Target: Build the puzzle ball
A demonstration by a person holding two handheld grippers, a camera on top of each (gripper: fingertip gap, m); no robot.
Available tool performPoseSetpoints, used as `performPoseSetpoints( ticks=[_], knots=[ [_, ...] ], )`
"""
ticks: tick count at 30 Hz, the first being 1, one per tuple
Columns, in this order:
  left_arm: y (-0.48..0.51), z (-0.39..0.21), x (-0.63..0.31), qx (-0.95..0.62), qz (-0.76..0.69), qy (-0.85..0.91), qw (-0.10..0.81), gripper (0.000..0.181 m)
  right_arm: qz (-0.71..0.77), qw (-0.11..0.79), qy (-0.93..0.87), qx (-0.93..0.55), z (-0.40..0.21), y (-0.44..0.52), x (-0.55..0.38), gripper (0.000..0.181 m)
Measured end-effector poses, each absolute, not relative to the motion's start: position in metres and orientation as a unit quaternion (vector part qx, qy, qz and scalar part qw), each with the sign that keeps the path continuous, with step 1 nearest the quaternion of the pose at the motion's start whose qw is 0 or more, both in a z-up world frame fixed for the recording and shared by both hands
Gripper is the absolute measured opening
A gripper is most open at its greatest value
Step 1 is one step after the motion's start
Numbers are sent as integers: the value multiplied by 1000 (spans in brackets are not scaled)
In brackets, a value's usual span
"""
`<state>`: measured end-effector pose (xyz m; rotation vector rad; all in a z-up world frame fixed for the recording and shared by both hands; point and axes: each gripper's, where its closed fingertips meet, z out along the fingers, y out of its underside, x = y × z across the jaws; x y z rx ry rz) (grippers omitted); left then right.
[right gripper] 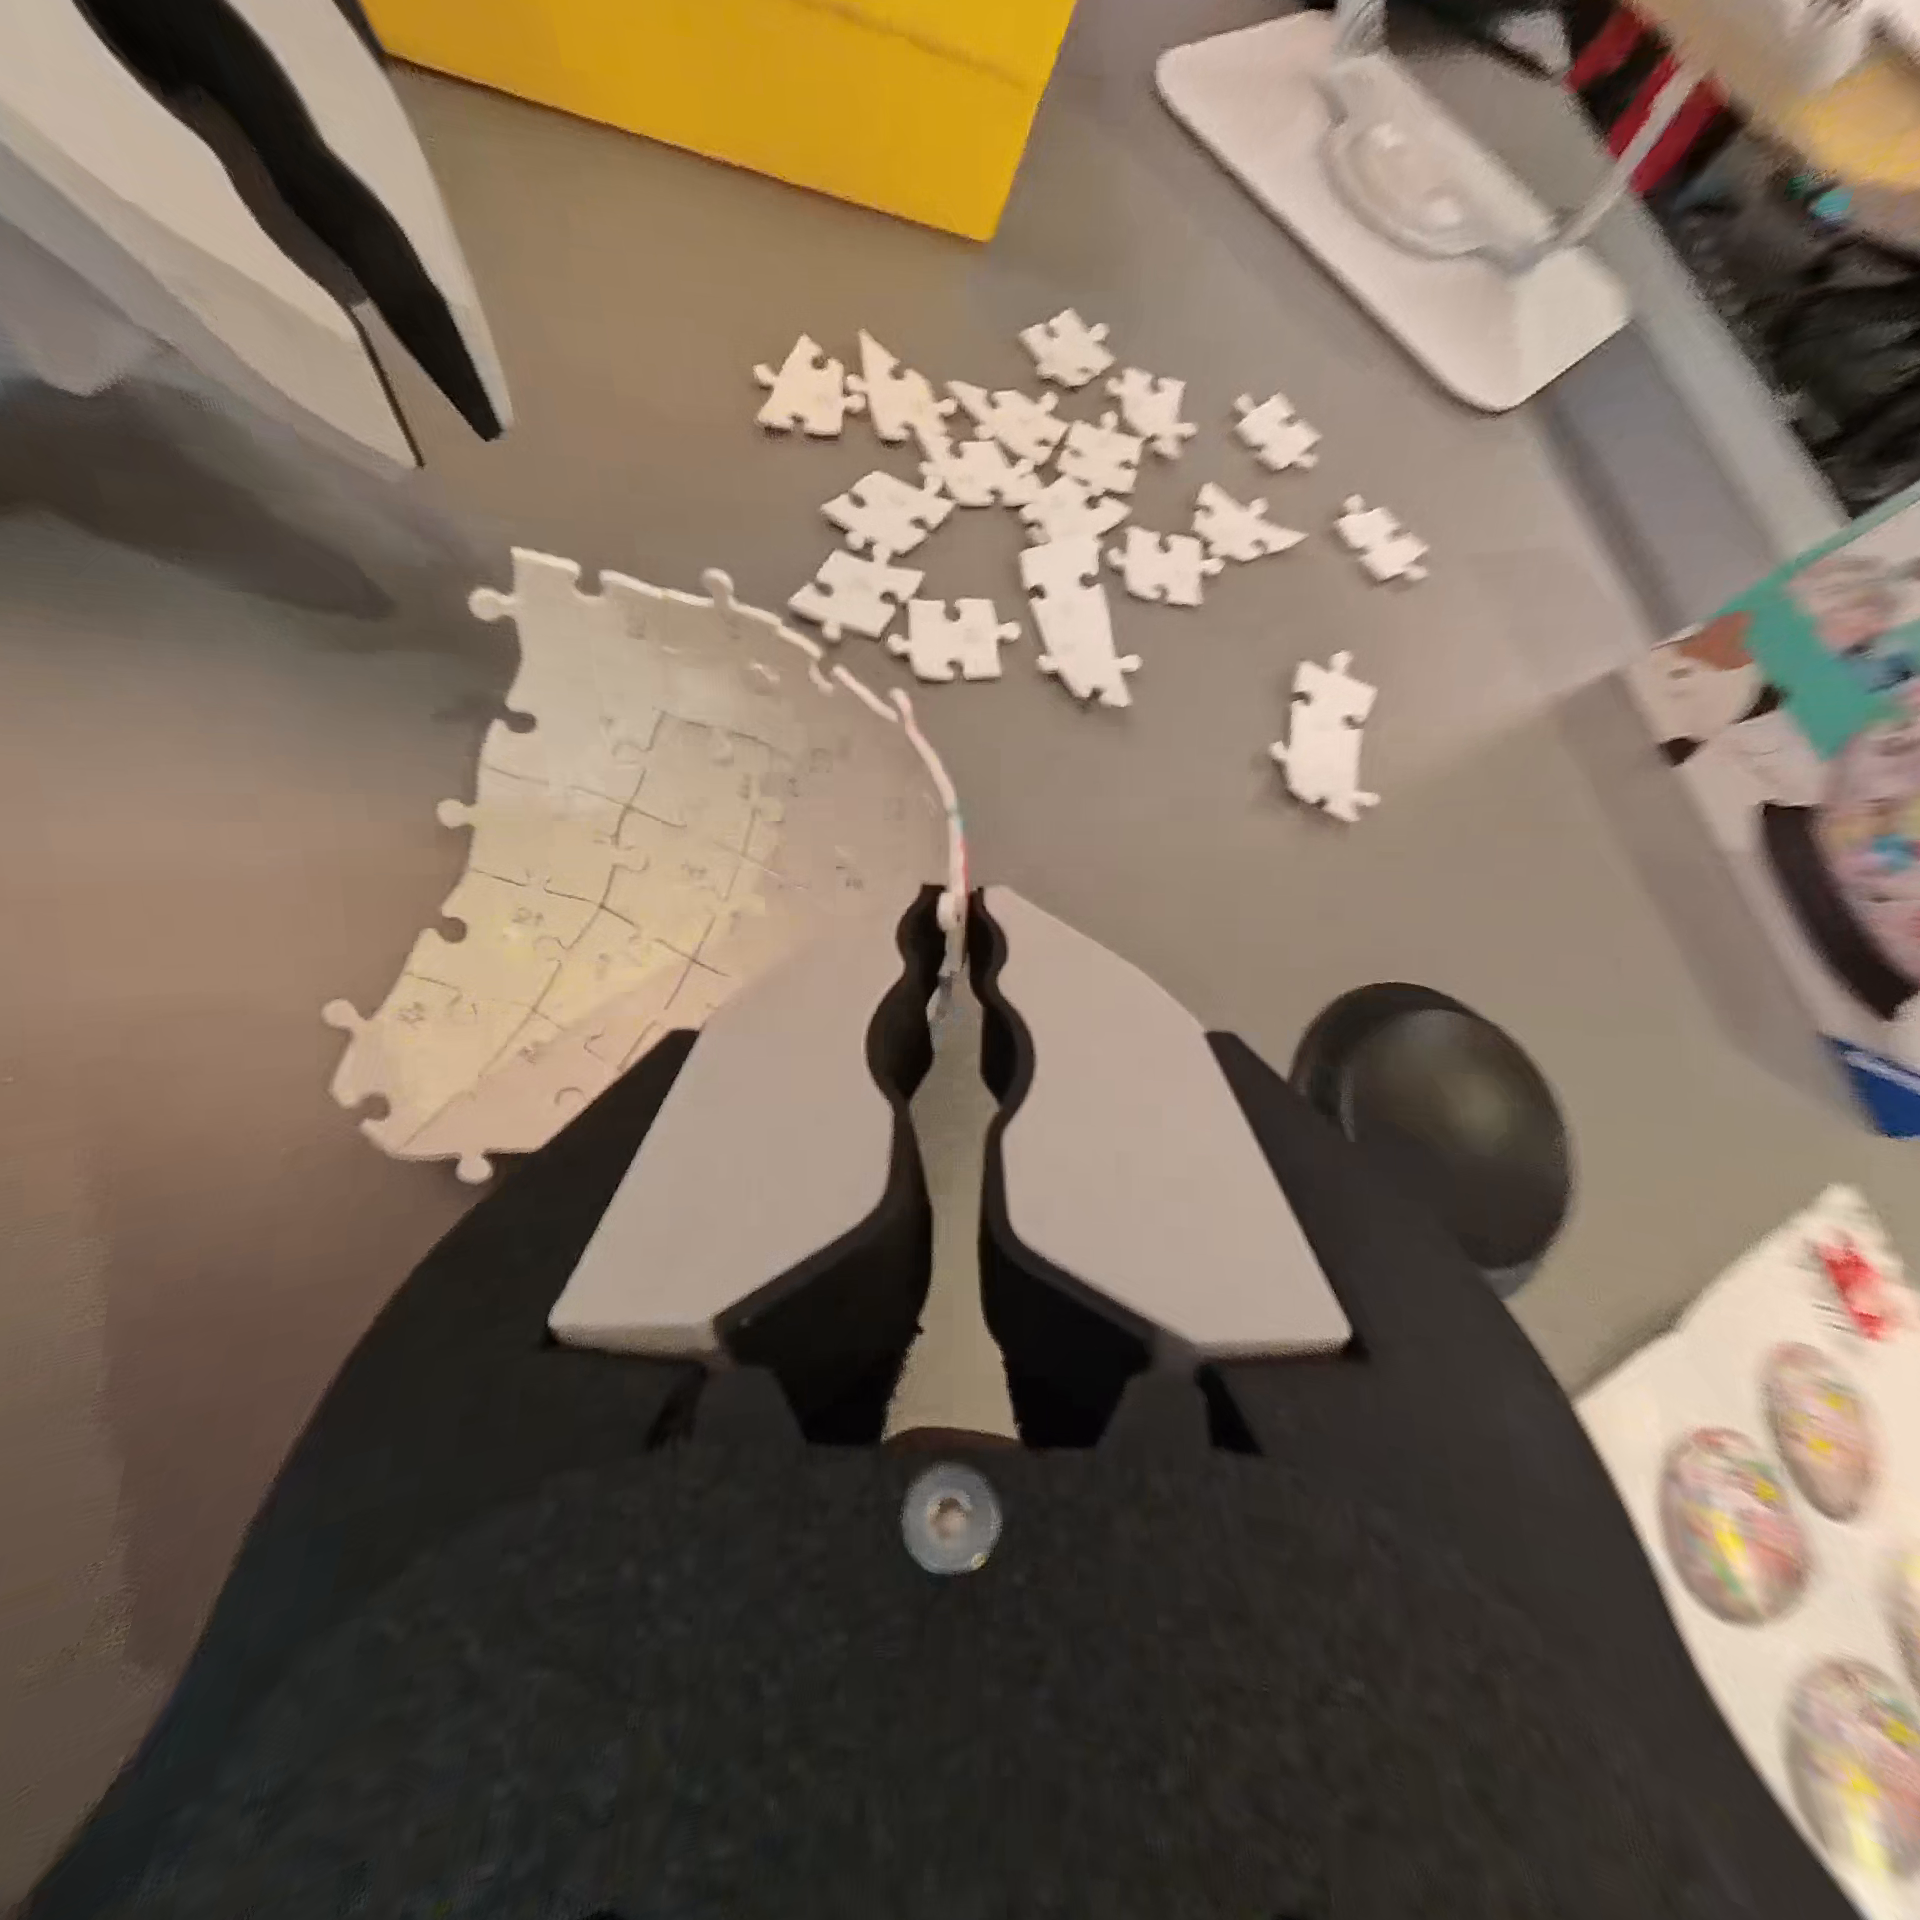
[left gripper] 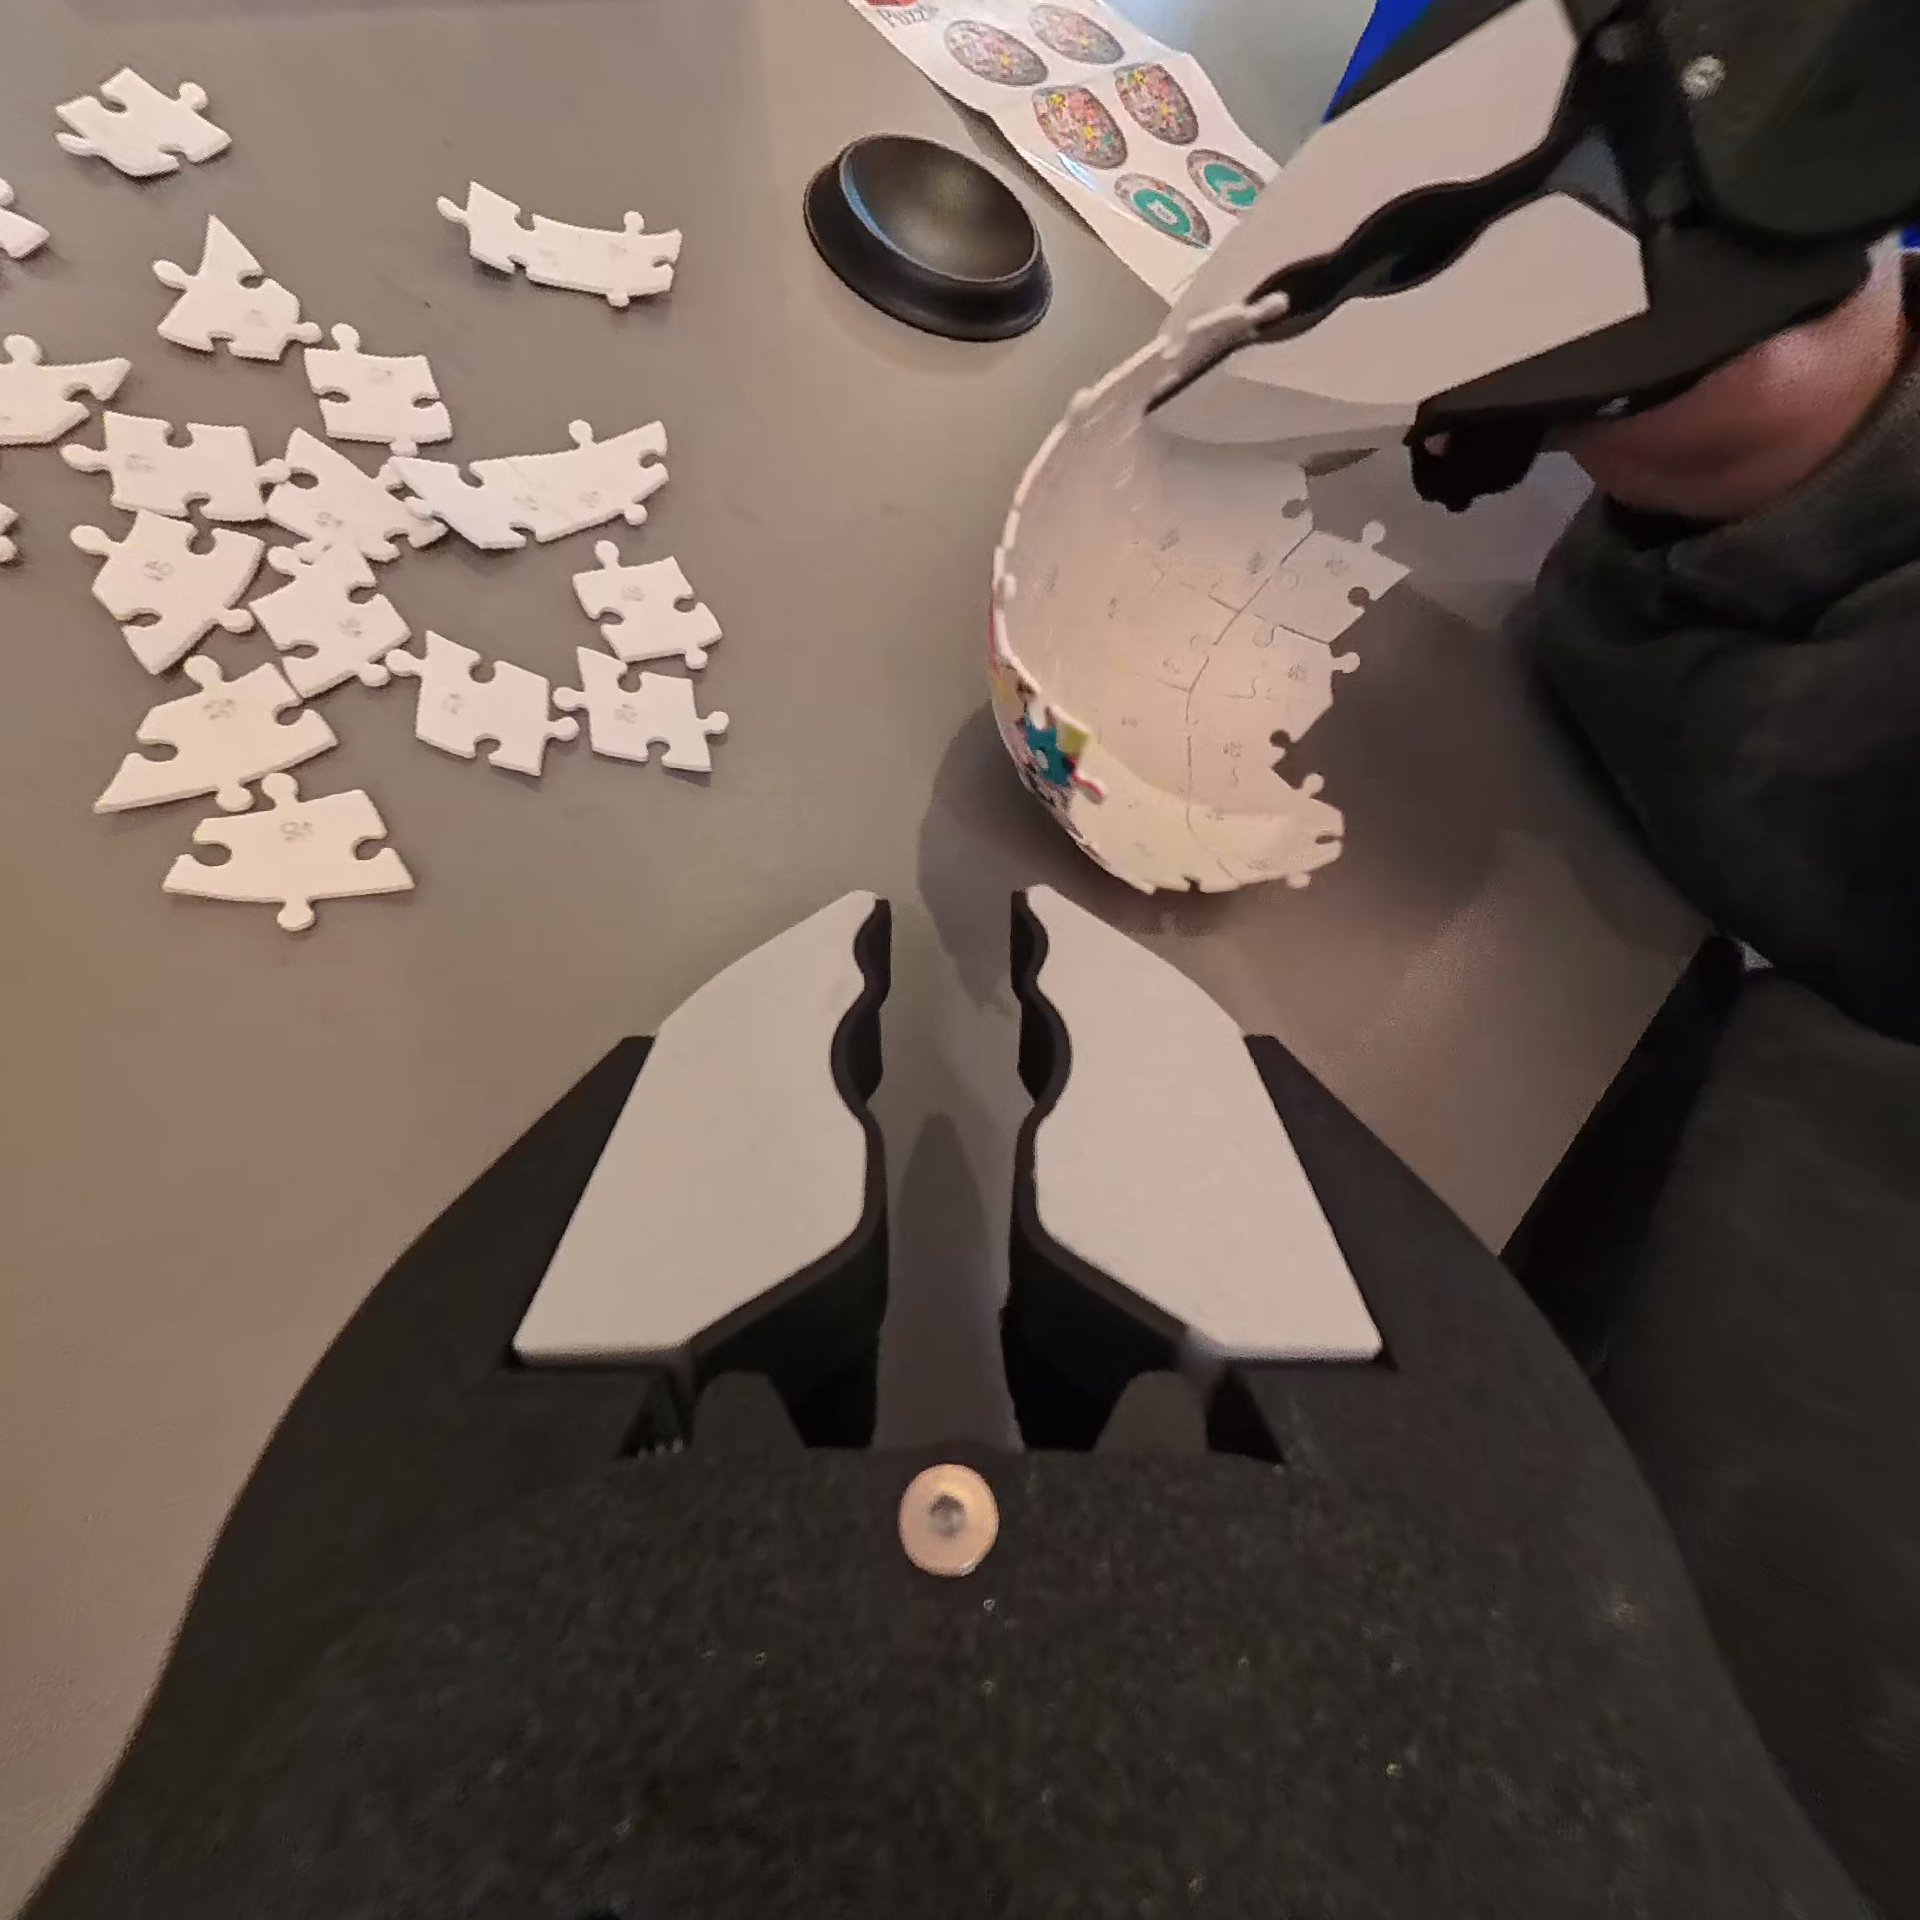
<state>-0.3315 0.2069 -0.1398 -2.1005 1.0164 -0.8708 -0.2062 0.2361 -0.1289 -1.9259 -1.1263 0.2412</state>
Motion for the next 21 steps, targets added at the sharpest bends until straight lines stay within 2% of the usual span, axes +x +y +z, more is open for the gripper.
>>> performPoseSetpoints(
  ticks=[6, 11, 21],
  knots=[
    [192, -134, -318, -775, -364, 415, 308, 27, 197, 391, -488, -755, -140, 235, -207, 4],
    [176, -135, -302, -762, -414, 420, 267, 47, 227, 351, -526, -741, -148, 236, -210, 7],
    [166, -146, -285, -762, -423, 431, 235, 49, 267, 333, -528, -734, -153, 240, -218, 18]
  ],
)
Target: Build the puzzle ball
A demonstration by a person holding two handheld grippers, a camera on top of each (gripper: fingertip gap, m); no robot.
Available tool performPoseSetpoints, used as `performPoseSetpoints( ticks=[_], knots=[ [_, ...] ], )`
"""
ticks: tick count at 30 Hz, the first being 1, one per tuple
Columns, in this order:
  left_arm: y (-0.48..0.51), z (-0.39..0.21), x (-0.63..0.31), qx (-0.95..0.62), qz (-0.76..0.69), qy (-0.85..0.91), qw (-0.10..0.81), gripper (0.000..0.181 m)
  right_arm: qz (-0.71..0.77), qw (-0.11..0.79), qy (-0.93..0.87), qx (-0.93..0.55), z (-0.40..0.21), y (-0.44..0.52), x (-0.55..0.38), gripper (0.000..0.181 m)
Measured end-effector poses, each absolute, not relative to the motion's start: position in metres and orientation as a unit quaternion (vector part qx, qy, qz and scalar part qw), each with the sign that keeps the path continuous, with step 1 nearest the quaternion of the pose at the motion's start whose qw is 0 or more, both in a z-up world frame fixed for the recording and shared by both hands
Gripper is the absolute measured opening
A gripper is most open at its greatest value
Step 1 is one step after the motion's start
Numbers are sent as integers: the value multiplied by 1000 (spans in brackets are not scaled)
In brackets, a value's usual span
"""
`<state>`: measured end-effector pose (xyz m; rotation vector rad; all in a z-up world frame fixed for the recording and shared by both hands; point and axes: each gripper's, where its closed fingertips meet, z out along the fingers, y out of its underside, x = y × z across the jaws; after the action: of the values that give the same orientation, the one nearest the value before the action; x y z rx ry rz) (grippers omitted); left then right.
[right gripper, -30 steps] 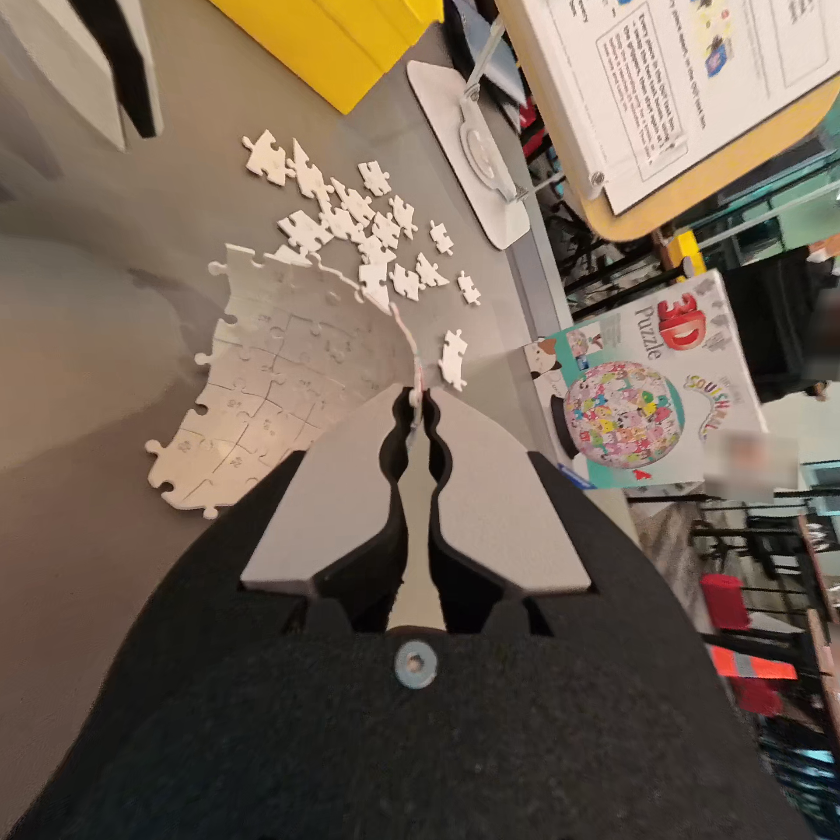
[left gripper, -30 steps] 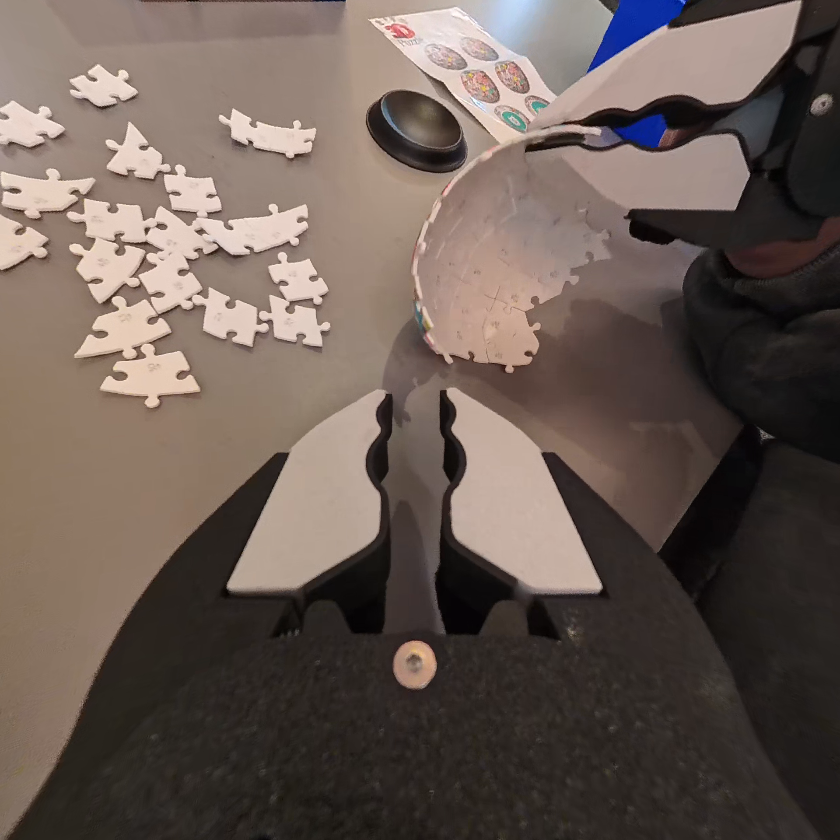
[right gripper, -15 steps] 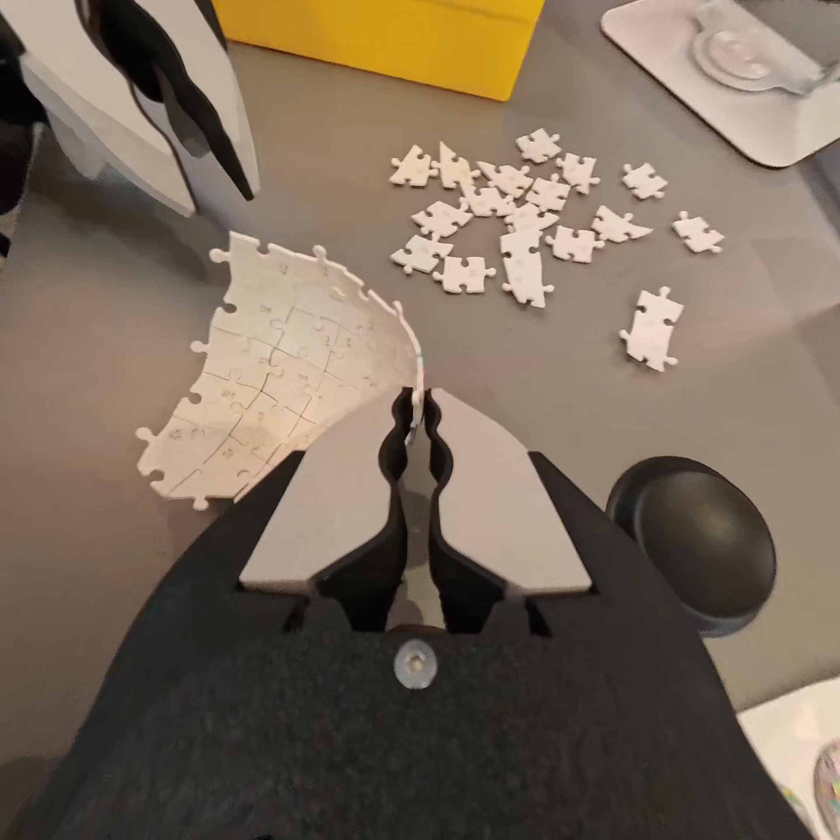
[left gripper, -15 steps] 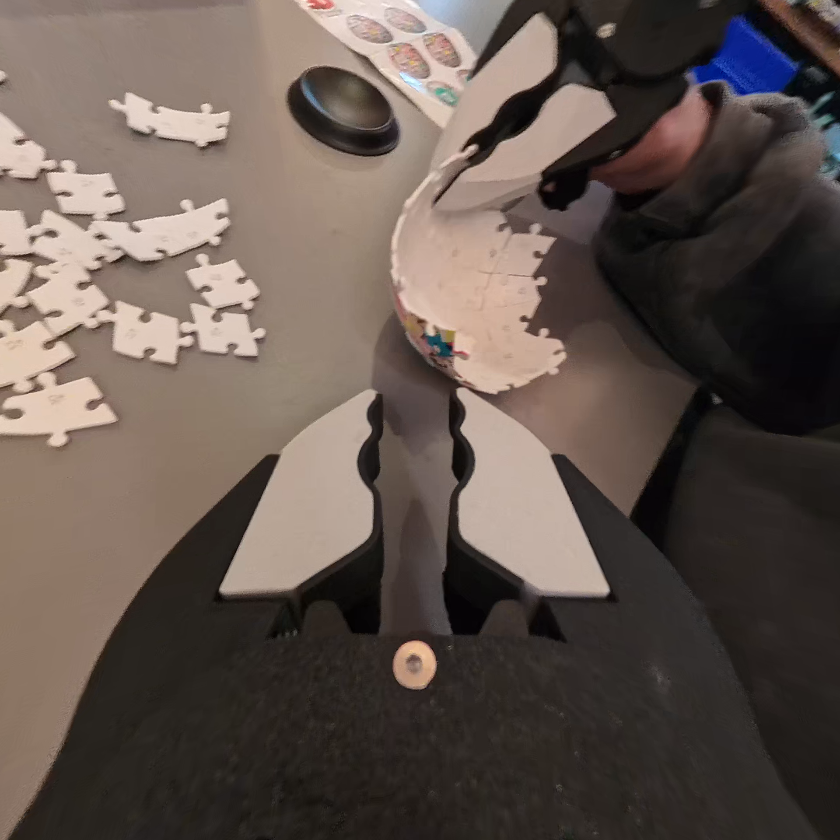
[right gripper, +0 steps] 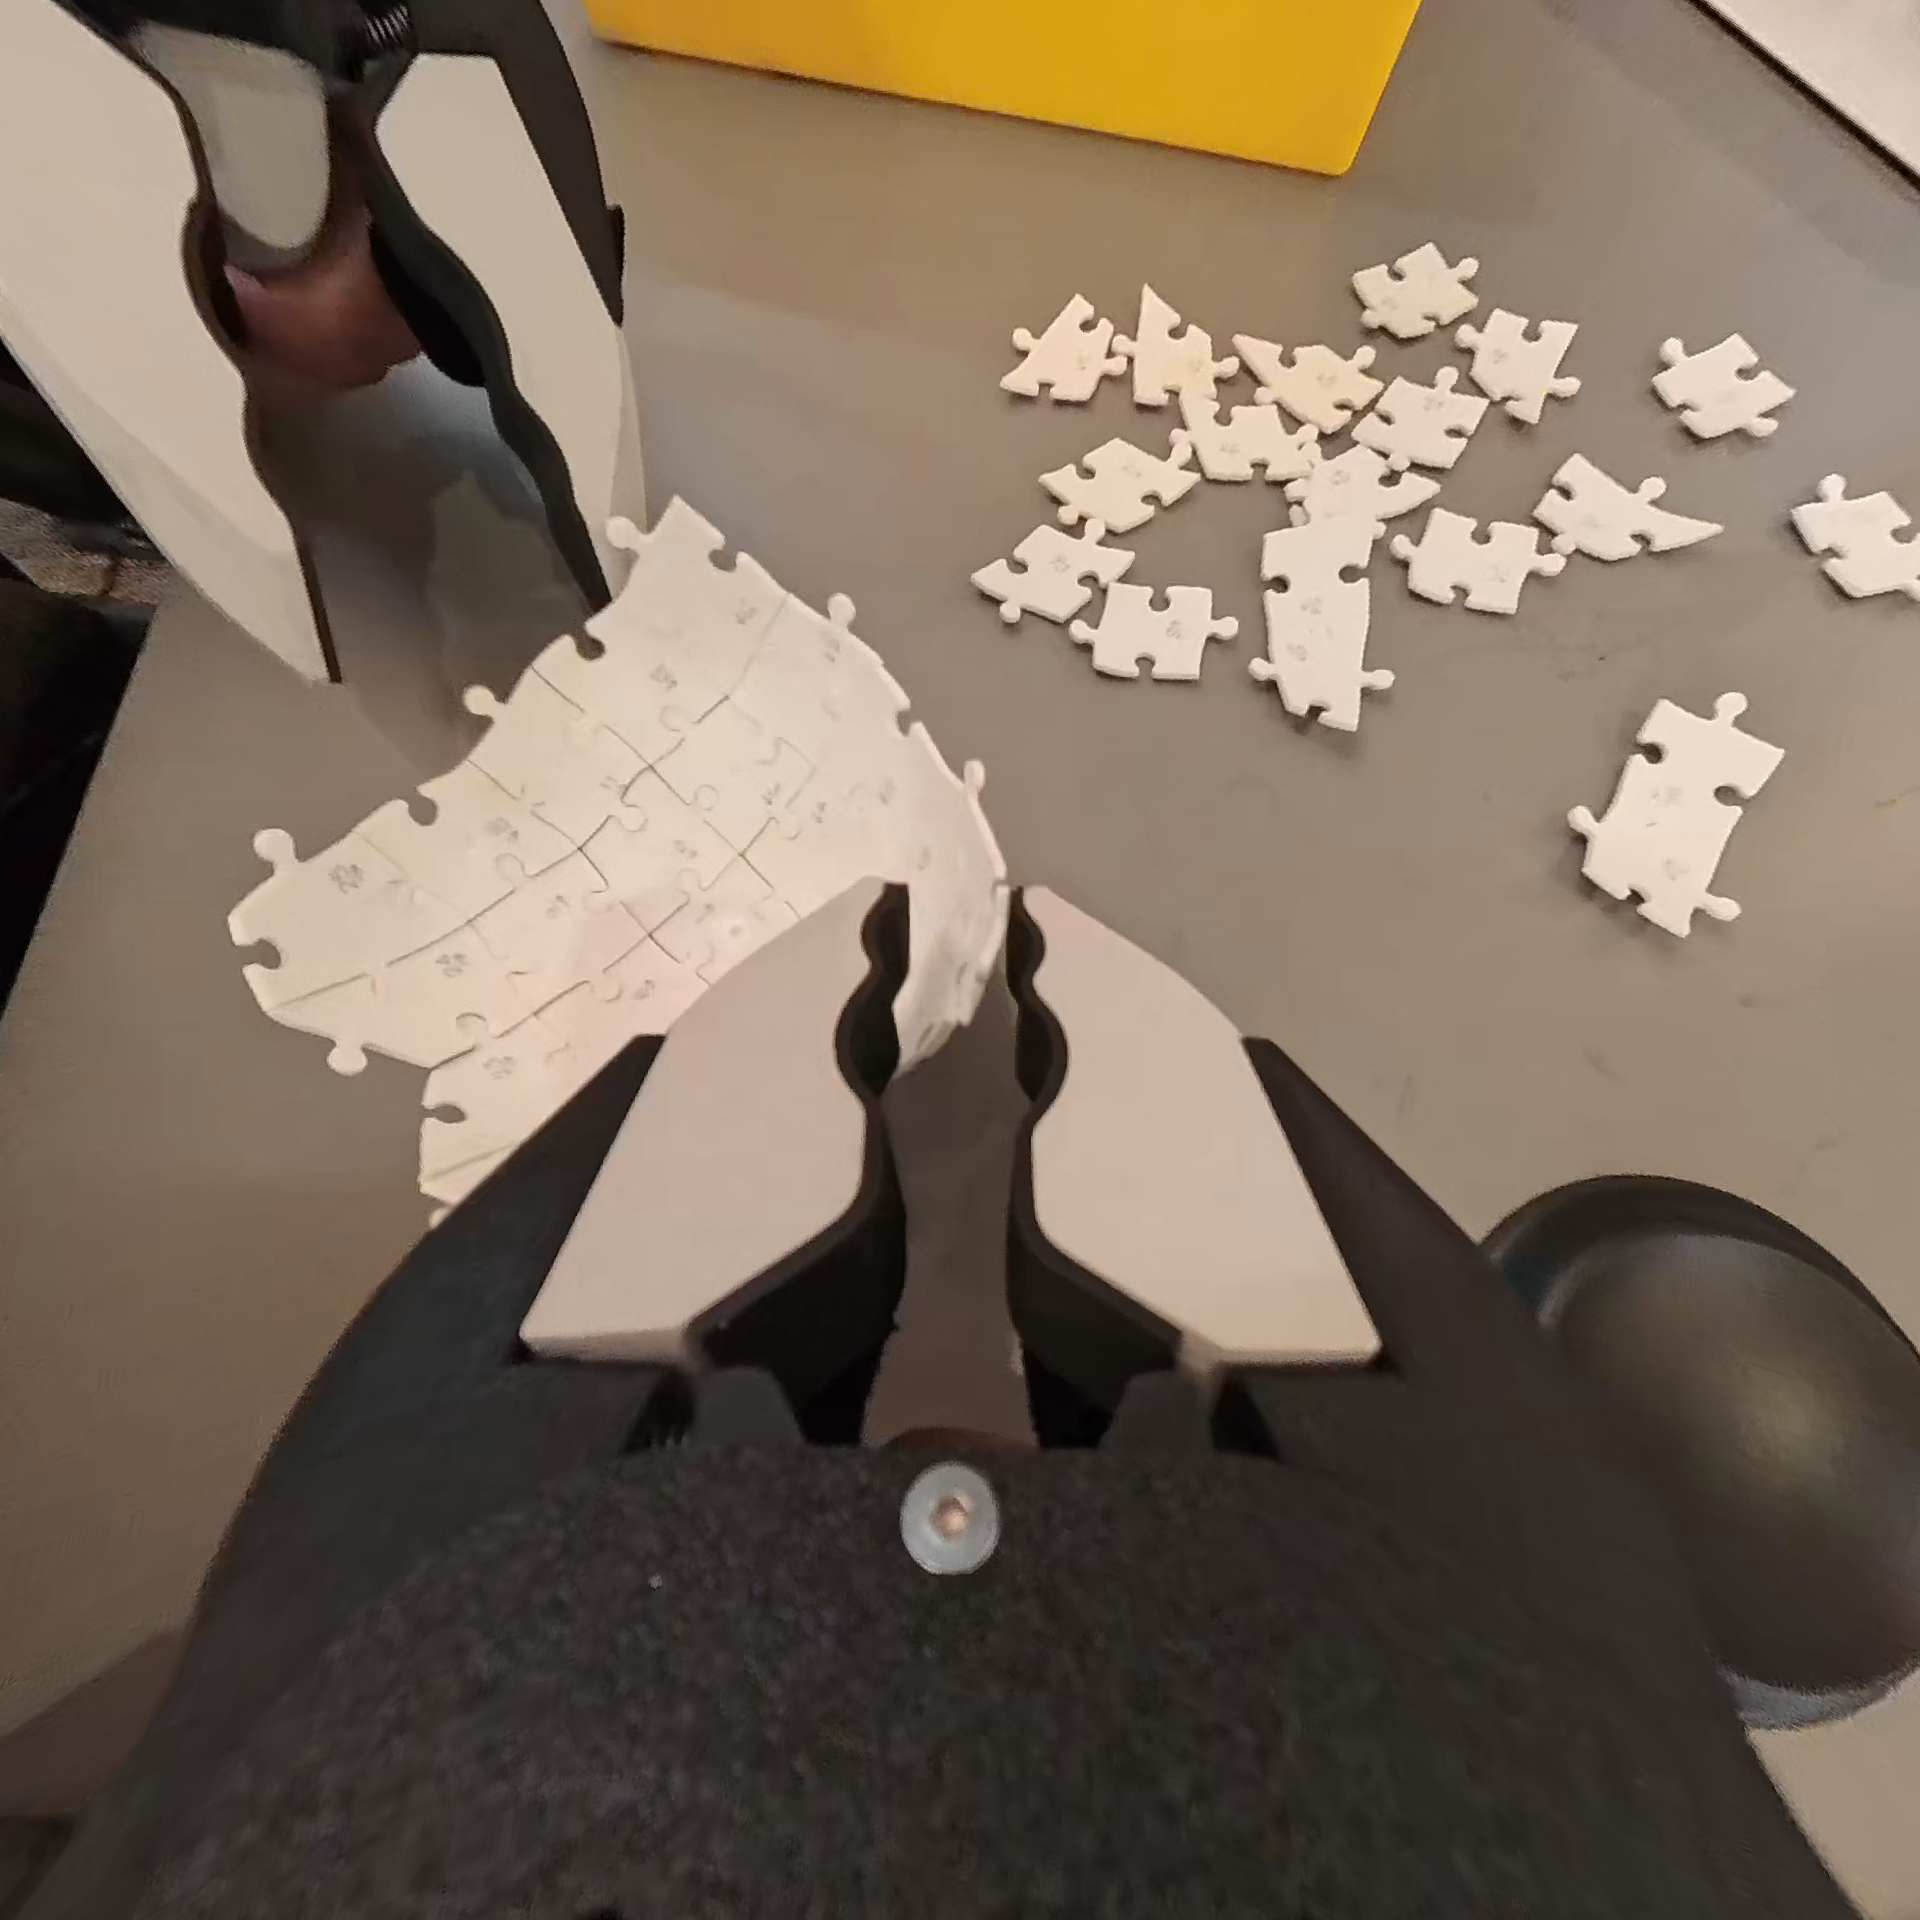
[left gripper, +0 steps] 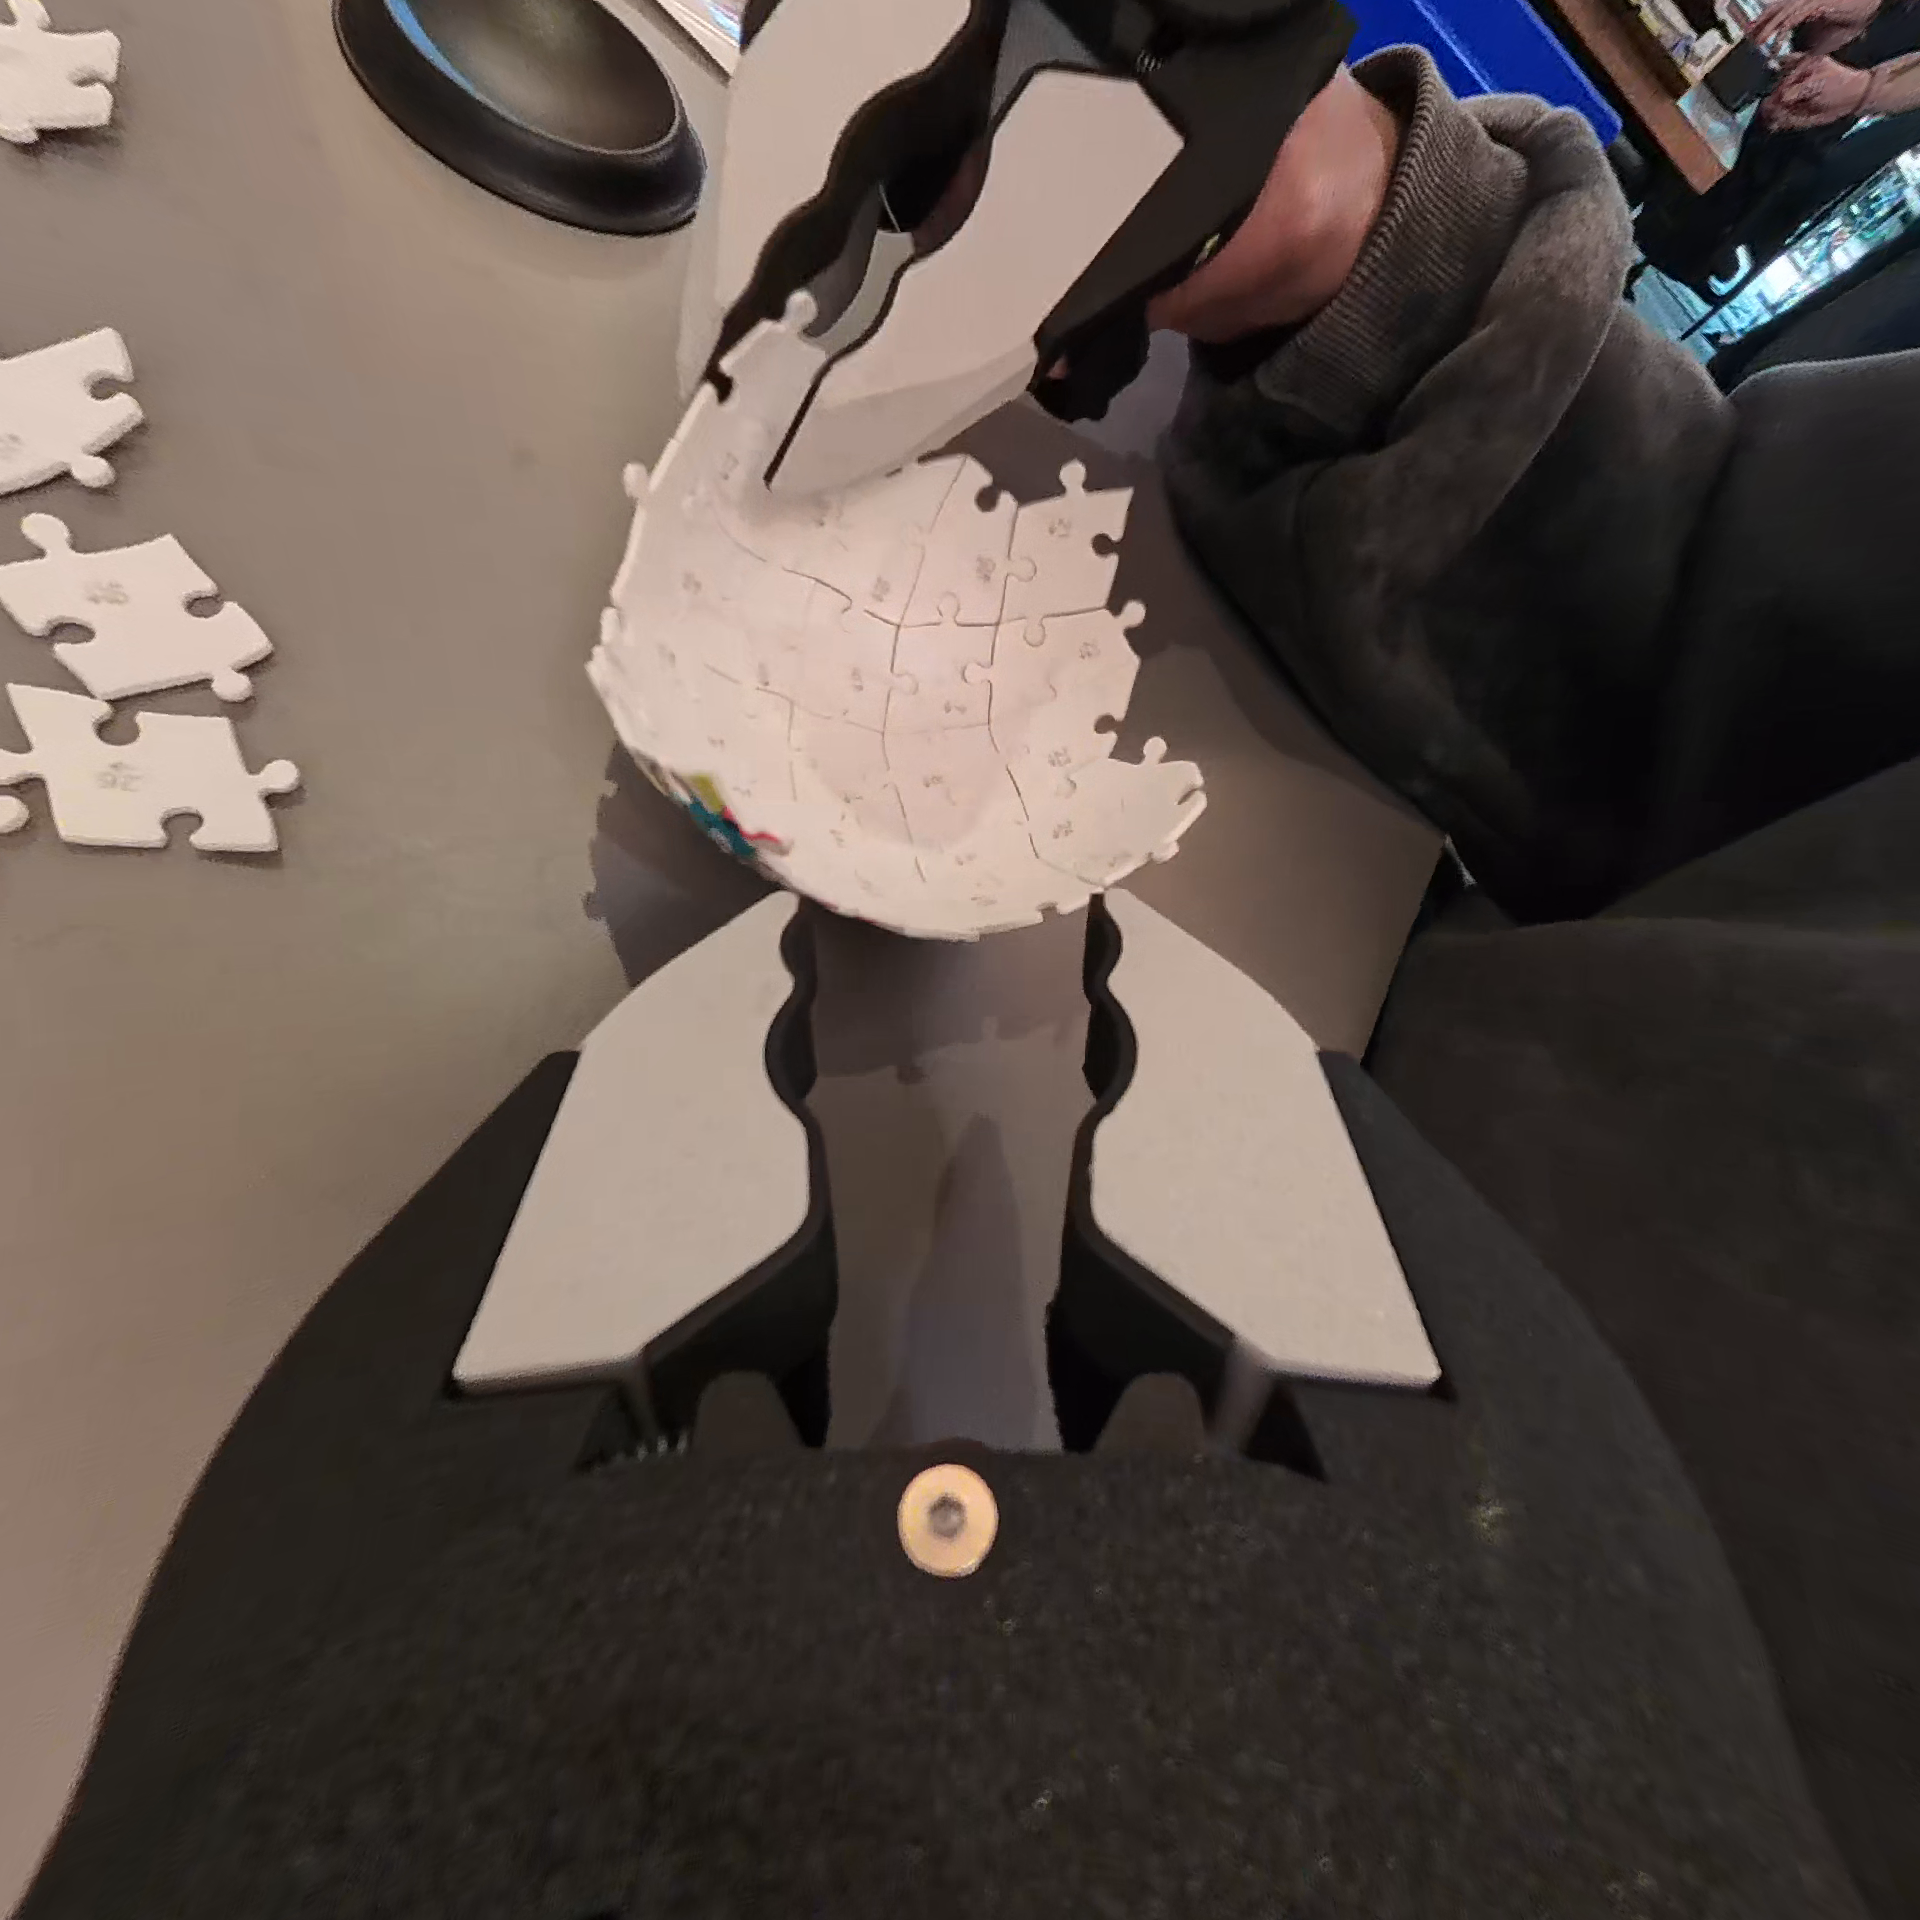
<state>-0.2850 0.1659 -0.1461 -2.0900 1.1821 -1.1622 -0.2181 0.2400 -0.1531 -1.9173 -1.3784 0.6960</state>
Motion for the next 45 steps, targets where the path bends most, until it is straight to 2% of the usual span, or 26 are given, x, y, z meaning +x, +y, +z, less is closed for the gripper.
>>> performPoseSetpoints(
  ticks=[7, 11, 15, 20, 25, 34, 42, 45],
  knots=[
    [163, -146, -283, -759, -431, 431, 227, 48, 277, 339, -511, -740, -142, 249, -218, 29],
    [159, -147, -281, -758, -430, 437, 224, 48, 256, 390, -474, -747, -102, 251, -199, 38],
    [153, -150, -281, -757, -424, 449, 214, 48, 272, 437, -405, -756, -81, 223, -183, 39],
    [149, -151, -280, -756, -421, 456, 209, 49, 253, 485, -300, -782, -105, 176, -173, 40],
    [142, -150, -275, -750, -420, 466, 208, 48, 283, 499, -285, -768, -110, 122, -200, 33],
    [116, -149, -266, -747, -400, 489, 207, 49, 288, 451, -329, -778, -134, 100, -226, 39],
    [126, -146, -318, -777, -346, 441, 287, 45, 245, 452, -289, -808, -147, 114, -204, 39],
    [142, -140, -337, -784, -339, 408, 323, 50, 227, 461, -276, -812, -146, 118, -198, 39]
  ],
)
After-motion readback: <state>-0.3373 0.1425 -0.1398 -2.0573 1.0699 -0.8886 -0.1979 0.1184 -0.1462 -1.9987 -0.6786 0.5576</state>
